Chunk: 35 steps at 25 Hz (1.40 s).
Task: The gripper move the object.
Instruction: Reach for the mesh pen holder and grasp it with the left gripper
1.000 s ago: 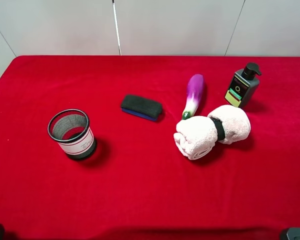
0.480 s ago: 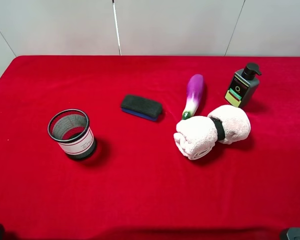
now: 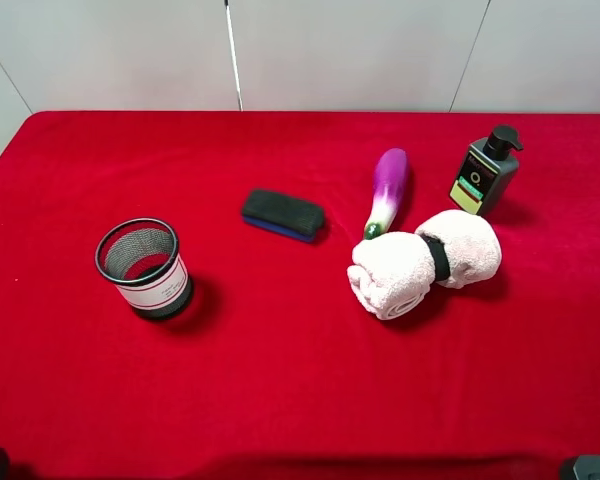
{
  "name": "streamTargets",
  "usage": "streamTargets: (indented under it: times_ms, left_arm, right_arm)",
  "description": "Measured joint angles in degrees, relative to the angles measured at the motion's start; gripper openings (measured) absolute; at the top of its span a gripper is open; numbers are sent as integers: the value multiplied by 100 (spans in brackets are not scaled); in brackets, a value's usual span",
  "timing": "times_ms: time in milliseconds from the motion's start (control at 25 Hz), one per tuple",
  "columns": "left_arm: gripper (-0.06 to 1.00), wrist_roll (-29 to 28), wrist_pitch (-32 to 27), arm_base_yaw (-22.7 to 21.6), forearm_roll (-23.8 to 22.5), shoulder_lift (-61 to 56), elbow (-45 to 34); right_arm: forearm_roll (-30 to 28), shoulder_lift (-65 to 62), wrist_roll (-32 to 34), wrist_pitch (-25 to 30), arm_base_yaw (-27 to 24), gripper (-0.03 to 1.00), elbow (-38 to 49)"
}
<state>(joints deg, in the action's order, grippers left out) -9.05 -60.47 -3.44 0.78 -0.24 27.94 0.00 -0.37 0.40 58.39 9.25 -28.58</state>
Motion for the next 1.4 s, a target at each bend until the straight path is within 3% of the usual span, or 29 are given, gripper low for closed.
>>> streamTargets:
  times_ms: [1400]
  left_arm:
    - [82,275,26,0,212,18,112]
  right_arm:
    - [0,0,0,0,0,69,0]
